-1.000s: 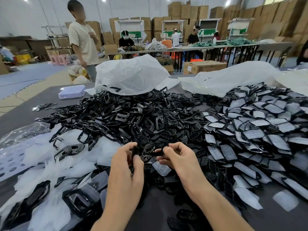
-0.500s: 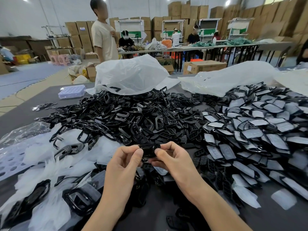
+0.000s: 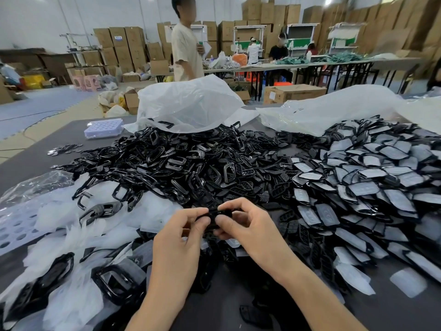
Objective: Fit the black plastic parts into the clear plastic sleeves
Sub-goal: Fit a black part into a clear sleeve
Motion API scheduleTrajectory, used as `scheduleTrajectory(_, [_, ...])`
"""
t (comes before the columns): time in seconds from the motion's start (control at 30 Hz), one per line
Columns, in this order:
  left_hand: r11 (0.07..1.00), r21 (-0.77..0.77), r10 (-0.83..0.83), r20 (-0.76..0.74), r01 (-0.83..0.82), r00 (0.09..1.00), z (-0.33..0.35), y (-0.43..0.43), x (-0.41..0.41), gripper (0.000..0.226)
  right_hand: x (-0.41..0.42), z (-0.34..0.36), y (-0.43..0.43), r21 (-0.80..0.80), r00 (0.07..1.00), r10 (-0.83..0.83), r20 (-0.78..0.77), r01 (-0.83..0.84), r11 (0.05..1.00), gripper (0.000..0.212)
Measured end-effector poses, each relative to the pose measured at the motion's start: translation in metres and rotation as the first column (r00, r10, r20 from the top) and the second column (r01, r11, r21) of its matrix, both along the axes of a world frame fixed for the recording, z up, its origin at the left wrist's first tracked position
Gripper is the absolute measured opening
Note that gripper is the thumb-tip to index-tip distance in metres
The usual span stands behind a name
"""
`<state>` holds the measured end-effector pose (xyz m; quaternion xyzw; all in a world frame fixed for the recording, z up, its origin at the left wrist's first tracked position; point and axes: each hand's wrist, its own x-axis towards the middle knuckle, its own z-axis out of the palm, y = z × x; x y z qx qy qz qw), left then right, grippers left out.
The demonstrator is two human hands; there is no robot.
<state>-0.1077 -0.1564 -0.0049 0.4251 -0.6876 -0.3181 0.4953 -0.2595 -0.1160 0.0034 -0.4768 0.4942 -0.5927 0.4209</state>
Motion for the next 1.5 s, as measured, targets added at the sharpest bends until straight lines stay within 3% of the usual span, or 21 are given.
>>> scheduleTrajectory(0.1, [0.998,-0.066,0.022,0.110,-0.015,0.994,0.003,0.003,0.001,0.020,0.003,-0.004,0.001,-0.005,0.991,-0.016,-0.129,0.016,1.000,0.019])
scheduleTrajectory(0.2, [0.987,-0.157,0.075,0.254,-0.035,0.964,0.004,0.002,0.011,0.019,-0.003,-0.003,0.000,-0.043,0.974,-0.154,-0.166,0.149,0.988,0.017])
scheduleTrajectory(0.3, [0.951,-0.309,0.107,0.408,0.027,0.907,0.004,0.001,0.016,0.022,-0.016,-0.001,-0.003,-0.070,0.931,-0.362,-0.053,0.358,0.931,0.011])
scheduleTrajectory(0.4, [0.869,-0.438,0.057,0.554,0.232,0.831,-0.002,0.008,0.008,0.019,-0.025,-0.001,-0.006,-0.056,0.858,-0.501,0.112,0.509,0.859,0.009])
scheduleTrajectory(0.53, [0.811,-0.412,0.000,0.711,0.416,0.703,-0.014,0.016,-0.002,0.025,-0.028,-0.002,-0.007,-0.036,0.826,-0.544,0.146,0.554,0.832,0.007])
scheduleTrajectory(0.67, [0.794,-0.400,-0.011,0.744,0.457,0.669,-0.012,0.013,-0.003,0.030,-0.025,-0.003,-0.007,-0.040,0.833,-0.542,0.107,0.549,0.835,0.008])
scheduleTrajectory(0.77, [0.782,-0.425,0.013,0.742,0.456,0.670,-0.010,0.014,-0.005,0.035,-0.024,-0.003,-0.007,-0.042,0.839,-0.539,0.082,0.543,0.839,0.009])
scheduleTrajectory(0.87, [0.818,-0.424,0.004,0.681,0.389,0.732,-0.010,0.014,-0.007,0.036,-0.024,-0.004,-0.008,-0.037,0.840,-0.537,0.077,0.541,0.840,0.008])
scheduleTrajectory(1.0, [0.942,-0.226,-0.145,0.388,0.247,0.910,-0.007,0.015,-0.003,0.020,-0.023,-0.003,-0.008,-0.036,0.845,-0.528,0.087,0.533,0.846,0.008])
scheduleTrajectory(1.07, [0.970,-0.166,-0.130,0.254,0.175,0.959,-0.004,0.016,-0.003,0.028,-0.023,-0.002,-0.007,-0.035,0.854,-0.513,0.089,0.518,0.855,0.008])
scheduleTrajectory(1.27, [0.980,-0.126,-0.138,0.123,0.154,0.983,-0.003,0.015,-0.004,0.042,-0.022,-0.002,-0.006,-0.029,0.865,-0.494,0.084,0.498,0.867,0.008])
scheduleTrajectory(1.37, [0.975,-0.122,-0.173,0.120,0.188,0.978,-0.004,0.015,-0.004,0.053,-0.022,-0.002,-0.007,-0.027,0.869,-0.488,0.082,0.491,0.871,0.008])
scheduleTrajectory(1.5, [0.974,-0.159,-0.137,0.160,0.163,0.978,-0.003,0.014,-0.006,0.048,-0.023,-0.002,-0.006,-0.023,0.880,-0.468,0.088,0.471,0.882,0.007])
